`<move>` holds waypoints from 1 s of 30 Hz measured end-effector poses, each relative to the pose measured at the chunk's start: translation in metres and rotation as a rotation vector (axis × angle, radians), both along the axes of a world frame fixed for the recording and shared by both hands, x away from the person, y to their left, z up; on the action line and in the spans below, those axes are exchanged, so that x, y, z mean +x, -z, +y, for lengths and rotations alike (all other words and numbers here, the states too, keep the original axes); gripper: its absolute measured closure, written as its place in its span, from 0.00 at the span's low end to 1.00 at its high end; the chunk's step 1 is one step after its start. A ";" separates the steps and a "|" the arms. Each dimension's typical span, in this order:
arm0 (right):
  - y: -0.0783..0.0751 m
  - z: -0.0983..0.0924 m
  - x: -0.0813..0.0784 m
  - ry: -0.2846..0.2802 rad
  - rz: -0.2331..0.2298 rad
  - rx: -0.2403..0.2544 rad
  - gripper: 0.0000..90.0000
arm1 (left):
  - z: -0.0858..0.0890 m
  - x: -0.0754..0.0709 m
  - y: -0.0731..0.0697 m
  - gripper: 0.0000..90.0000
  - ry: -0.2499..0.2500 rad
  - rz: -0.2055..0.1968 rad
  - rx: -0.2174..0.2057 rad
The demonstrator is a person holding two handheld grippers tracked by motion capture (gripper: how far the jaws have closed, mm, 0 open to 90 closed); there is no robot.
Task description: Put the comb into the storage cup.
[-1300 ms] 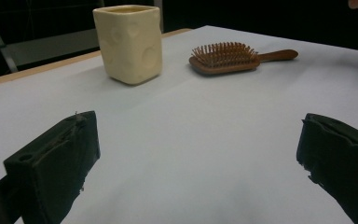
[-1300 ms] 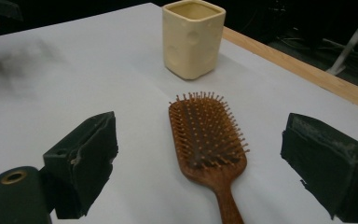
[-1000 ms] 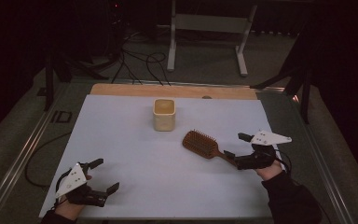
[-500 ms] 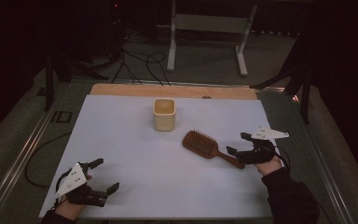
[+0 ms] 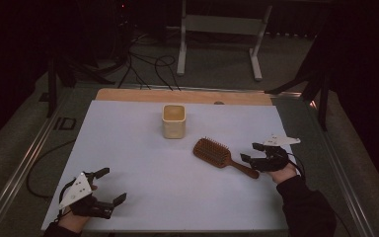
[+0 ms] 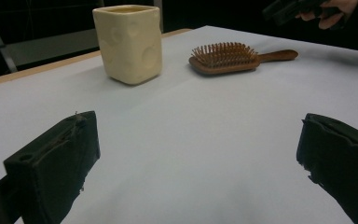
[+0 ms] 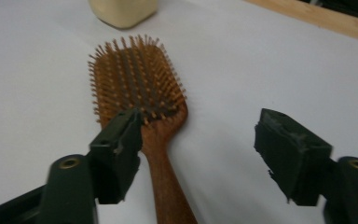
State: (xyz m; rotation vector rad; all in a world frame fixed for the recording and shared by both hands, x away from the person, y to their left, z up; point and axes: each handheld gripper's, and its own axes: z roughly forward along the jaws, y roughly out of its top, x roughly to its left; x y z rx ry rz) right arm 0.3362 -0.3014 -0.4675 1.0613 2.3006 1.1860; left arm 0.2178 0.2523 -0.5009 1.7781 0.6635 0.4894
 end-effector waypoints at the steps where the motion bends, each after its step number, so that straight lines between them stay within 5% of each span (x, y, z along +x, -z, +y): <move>1: 0.000 0.000 0.000 0.000 0.000 0.000 0.35 | 0.000 0.000 0.000 0.00 0.000 0.000 0.000; 10: 0.012 -0.003 0.003 0.047 0.039 -0.060 0.63 | 0.000 0.000 0.000 0.00 0.001 0.003 -0.001; 21: 0.025 -0.004 0.004 0.033 0.064 -0.155 0.96 | 0.000 0.001 0.000 0.00 0.004 0.006 -0.003; 30: 0.034 -0.003 0.001 0.006 0.097 -0.206 1.00 | 0.000 0.001 0.001 0.00 0.006 0.006 -0.004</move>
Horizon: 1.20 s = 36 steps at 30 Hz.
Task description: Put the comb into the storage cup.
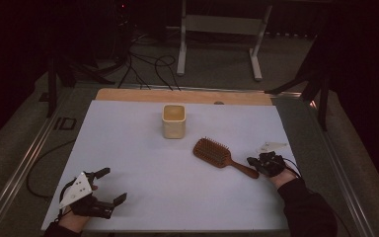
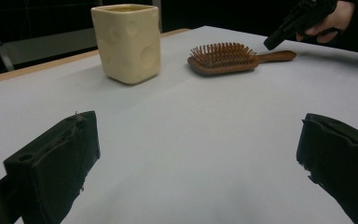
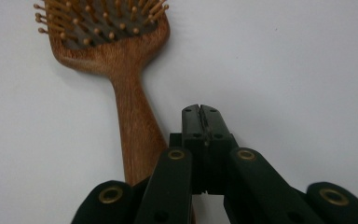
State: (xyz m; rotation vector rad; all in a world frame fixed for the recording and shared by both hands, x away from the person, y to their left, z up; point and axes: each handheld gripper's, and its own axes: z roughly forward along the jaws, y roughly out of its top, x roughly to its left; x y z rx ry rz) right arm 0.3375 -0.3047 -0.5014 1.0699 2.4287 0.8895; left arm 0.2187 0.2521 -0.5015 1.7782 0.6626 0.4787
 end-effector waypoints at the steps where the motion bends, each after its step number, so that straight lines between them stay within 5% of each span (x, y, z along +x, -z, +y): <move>1: 0.001 0.000 0.000 -0.001 0.006 0.000 1.00 | 0.000 0.000 0.000 0.00 0.000 0.000 0.000; 36: 0.006 0.019 -0.030 -0.065 0.060 -0.001 1.00 | 0.000 0.000 0.000 0.00 0.003 -0.001 0.003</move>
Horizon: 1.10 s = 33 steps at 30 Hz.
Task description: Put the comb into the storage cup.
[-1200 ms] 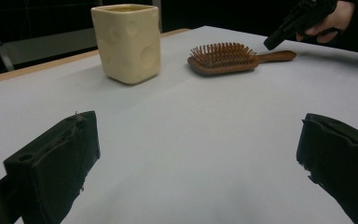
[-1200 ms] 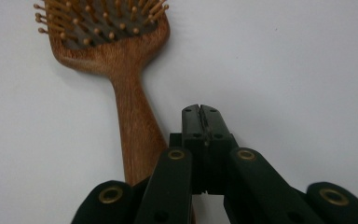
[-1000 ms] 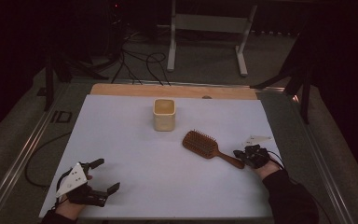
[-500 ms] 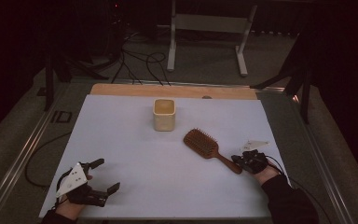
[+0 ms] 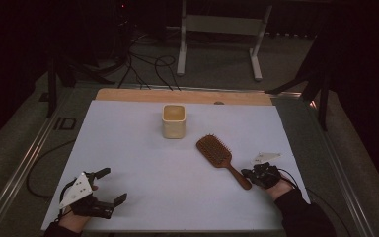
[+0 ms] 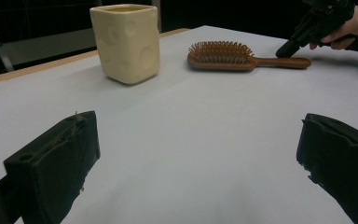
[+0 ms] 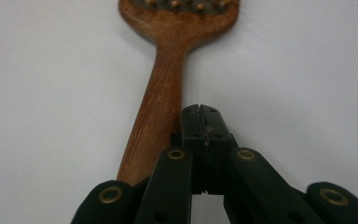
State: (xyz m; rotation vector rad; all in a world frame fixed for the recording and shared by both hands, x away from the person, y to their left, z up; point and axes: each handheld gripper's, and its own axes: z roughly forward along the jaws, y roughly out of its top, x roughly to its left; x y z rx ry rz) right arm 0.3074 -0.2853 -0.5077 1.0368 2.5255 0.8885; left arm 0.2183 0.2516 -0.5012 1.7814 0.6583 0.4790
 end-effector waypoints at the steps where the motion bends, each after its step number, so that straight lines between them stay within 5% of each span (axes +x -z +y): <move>1: 0.000 0.000 0.000 0.000 0.000 0.000 1.00 | 0.000 0.000 0.000 0.00 0.000 0.001 -0.001; 10: -0.001 0.005 -0.005 -0.014 0.006 -0.004 1.00 | 0.000 0.000 0.000 0.00 0.000 0.000 -0.003; 33: -0.040 0.005 -0.009 0.080 -0.054 -0.012 1.00 | 0.000 0.000 0.000 0.00 -0.001 0.001 0.002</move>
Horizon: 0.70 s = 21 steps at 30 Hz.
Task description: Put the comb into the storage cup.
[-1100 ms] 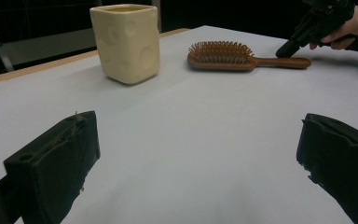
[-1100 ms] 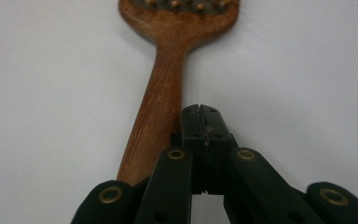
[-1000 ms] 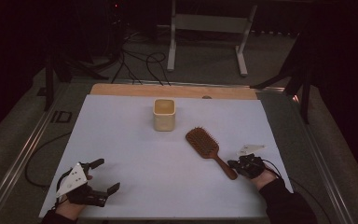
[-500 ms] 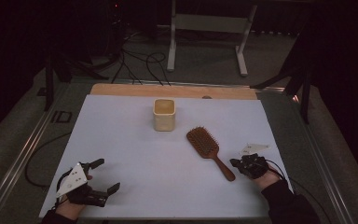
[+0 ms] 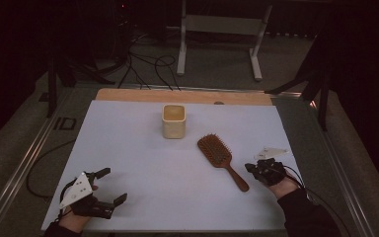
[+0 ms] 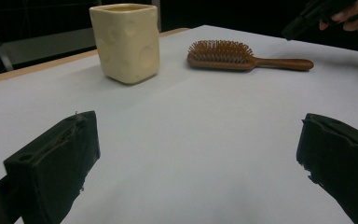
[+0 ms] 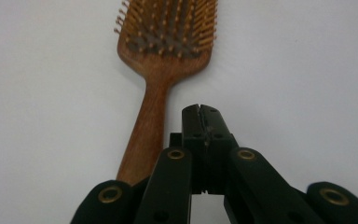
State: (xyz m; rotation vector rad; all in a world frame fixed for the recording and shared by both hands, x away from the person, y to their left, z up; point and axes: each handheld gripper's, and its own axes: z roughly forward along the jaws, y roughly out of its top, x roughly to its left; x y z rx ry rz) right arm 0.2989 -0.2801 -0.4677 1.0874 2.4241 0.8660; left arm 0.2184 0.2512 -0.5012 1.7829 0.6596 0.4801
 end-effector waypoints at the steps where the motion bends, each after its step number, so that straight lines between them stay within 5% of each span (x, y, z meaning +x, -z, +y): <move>1: -0.002 0.001 0.000 0.001 -0.002 -0.004 1.00 | 0.000 0.000 0.000 0.00 0.000 0.000 0.000; 8: -0.011 0.008 0.003 0.000 -0.005 0.000 0.99 | 0.000 0.000 0.000 0.00 0.000 0.001 -0.001; 21: -0.019 0.029 0.010 0.009 0.035 -0.033 0.76 | 0.000 0.000 0.000 0.00 0.001 0.002 -0.005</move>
